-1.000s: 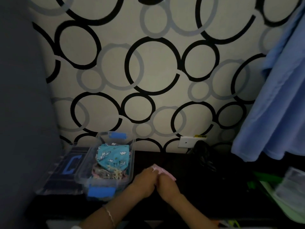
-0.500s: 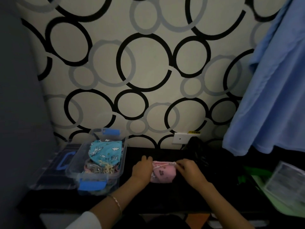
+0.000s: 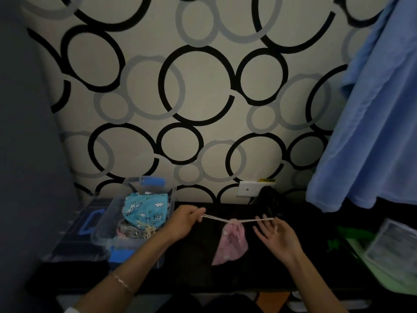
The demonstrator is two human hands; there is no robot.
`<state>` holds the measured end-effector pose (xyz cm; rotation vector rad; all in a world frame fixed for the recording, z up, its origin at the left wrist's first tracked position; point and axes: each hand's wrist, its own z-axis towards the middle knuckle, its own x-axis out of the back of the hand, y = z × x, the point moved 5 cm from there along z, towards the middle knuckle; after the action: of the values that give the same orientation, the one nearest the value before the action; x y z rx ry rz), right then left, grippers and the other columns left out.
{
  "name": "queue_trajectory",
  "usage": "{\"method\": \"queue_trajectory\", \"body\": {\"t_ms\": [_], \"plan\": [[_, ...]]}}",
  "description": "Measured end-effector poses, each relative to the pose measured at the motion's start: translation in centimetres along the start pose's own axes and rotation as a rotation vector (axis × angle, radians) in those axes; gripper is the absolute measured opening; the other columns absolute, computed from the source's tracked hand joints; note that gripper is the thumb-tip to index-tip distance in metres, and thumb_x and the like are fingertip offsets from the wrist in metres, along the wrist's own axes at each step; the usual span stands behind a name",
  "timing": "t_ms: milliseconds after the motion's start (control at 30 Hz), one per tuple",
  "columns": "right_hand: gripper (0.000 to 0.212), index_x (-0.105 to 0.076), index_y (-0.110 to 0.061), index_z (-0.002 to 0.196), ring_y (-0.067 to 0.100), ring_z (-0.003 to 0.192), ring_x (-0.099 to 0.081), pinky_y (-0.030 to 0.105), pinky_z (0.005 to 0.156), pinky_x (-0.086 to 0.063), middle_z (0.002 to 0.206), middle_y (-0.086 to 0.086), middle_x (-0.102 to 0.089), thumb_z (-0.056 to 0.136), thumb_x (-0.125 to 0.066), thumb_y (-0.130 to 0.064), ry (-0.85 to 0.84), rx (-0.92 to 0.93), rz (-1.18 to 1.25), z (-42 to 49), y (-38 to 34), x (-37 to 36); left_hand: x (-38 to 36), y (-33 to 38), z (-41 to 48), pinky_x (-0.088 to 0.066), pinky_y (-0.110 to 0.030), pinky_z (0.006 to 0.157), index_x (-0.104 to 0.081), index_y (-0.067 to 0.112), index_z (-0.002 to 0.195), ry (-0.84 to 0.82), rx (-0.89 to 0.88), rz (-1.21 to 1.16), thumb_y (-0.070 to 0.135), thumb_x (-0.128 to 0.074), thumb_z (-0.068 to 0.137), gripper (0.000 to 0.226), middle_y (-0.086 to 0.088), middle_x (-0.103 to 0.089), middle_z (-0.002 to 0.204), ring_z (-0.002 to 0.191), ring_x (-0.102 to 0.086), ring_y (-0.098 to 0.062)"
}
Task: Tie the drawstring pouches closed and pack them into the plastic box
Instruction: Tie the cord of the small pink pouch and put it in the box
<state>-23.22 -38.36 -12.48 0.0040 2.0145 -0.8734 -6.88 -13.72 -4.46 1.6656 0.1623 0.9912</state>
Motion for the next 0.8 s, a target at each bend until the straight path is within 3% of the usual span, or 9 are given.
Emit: {"method": "queue_trajectory", "body": {"t_ms": [67, 167, 267, 333, 400, 533, 633, 733, 800], "plan": [[0.010, -0.061, -0.009, 0.098, 0.020, 0.091, -0.067, 0.041, 0.088, -0.052, 0.096, 0.007, -0.065, 0.095, -0.056, -0.017, -0.047, -0.051, 0.021, 0.1, 1.5, -2.7, -0.9, 0.9, -0.6, -0.042, -0.021, 0.065, -0.057, 0.019, 0.078, -0.067, 0.015, -0.127, 0.039, -0.037, 0.102, 0.037, 0.004, -0.053, 0.072, 0.066, -0.050, -0.007], [0.028, -0.065, -0.003, 0.112, 0.008, 0.055, -0.052, 0.019, 0.052, -0.045, 0.072, 0.000, -0.055, 0.088, -0.063, -0.018, -0.192, -0.094, -0.388, -0.7, 3.5, -7.1, -2.0, 2.2, -0.9, -0.046, -0.017, 0.072, -0.065, 0.013, 0.092, -0.117, -0.019, -0.194, 0.038, -0.038, 0.102, 0.038, 0.005, -0.062, 0.086, 0.085, -0.059, -0.007], [0.026, -0.075, -0.011, 0.098, 0.003, 0.051, -0.043, 0.016, 0.047, -0.035, 0.062, -0.008, -0.054, 0.089, -0.065, -0.033, -0.354, -0.008, -1.057, -1.8, 4.9, -9.7, -2.6, 3.3, -0.6, -0.043, -0.005, 0.062, -0.069, 0.014, 0.089, -0.099, -0.071, -0.251, 0.035, -0.042, 0.102, 0.037, 0.012, -0.065, 0.078, 0.073, -0.059, 0.004], [0.030, -0.077, -0.020, 0.079, 0.002, 0.048, -0.042, 0.017, 0.049, -0.034, 0.055, -0.011, -0.051, 0.087, -0.065, -0.046, -0.436, 0.002, -1.266, -2.4, 5.7, -10.6, -3.0, 3.7, -0.2, -0.044, -0.009, 0.067, -0.070, 0.016, 0.082, -0.084, -0.085, -0.282, 0.034, -0.044, 0.101, 0.037, 0.012, -0.066, 0.076, 0.069, -0.060, 0.006], [0.029, -0.072, -0.021, 0.072, 0.006, 0.047, -0.032, 0.019, 0.046, -0.028, 0.053, -0.009, -0.042, 0.086, -0.063, -0.045, -0.451, -0.076, -1.286, -2.8, 6.1, -11.0, -3.2, 3.7, 0.2, -0.046, -0.014, 0.069, -0.070, 0.018, 0.075, -0.042, -0.069, -0.338, 0.033, -0.046, 0.101, 0.038, 0.009, -0.068, 0.073, 0.069, -0.061, 0.000], [0.044, -0.073, -0.004, 0.098, 0.008, 0.049, -0.029, 0.019, 0.044, -0.025, 0.057, -0.006, -0.038, 0.094, -0.042, -0.035, -0.389, -0.106, -1.212, -2.6, 5.7, -10.8, -3.8, 3.1, 0.9, -0.049, -0.015, 0.067, -0.073, 0.017, 0.082, 0.019, 0.006, -0.430, 0.031, -0.049, 0.100, 0.034, 0.001, -0.070, 0.076, 0.071, -0.063, -0.007], [0.026, -0.072, -0.013, 0.079, 0.008, 0.049, -0.033, 0.018, 0.046, -0.028, 0.053, -0.008, -0.040, 0.091, -0.056, -0.029, -0.385, 0.007, -1.227, -3.2, 5.2, -11.0, -4.5, 2.7, 1.2, -0.054, -0.020, 0.075, -0.071, 0.012, 0.096, 0.014, 0.085, -0.616, 0.026, -0.047, 0.101, 0.028, -0.007, -0.071, 0.091, 0.084, -0.067, -0.014], [0.032, -0.065, -0.012, 0.073, 0.008, 0.050, -0.038, 0.018, 0.048, -0.031, 0.053, -0.005, -0.044, 0.098, -0.052, -0.029, -0.383, 0.076, -1.186, -3.3, 4.9, -11.1, -5.6, 2.5, 1.3, -0.058, -0.028, 0.080, -0.065, 0.012, 0.108, -0.061, 0.098, -0.652, 0.031, -0.043, 0.102, 0.029, -0.014, -0.069, 0.104, 0.097, -0.068, -0.022], [0.036, -0.062, -0.012, 0.071, 0.011, 0.052, -0.043, 0.020, 0.051, -0.034, 0.054, -0.003, -0.046, 0.100, -0.049, -0.028, -0.387, 0.068, -1.123, -3.3, 5.0, -11.2, -6.3, 2.3, 1.2, -0.057, -0.032, 0.079, -0.059, 0.009, 0.113, -0.080, 0.092, -0.597, 0.034, -0.040, 0.103, 0.033, -0.014, -0.067, 0.101, 0.093, -0.067, -0.022]]}}
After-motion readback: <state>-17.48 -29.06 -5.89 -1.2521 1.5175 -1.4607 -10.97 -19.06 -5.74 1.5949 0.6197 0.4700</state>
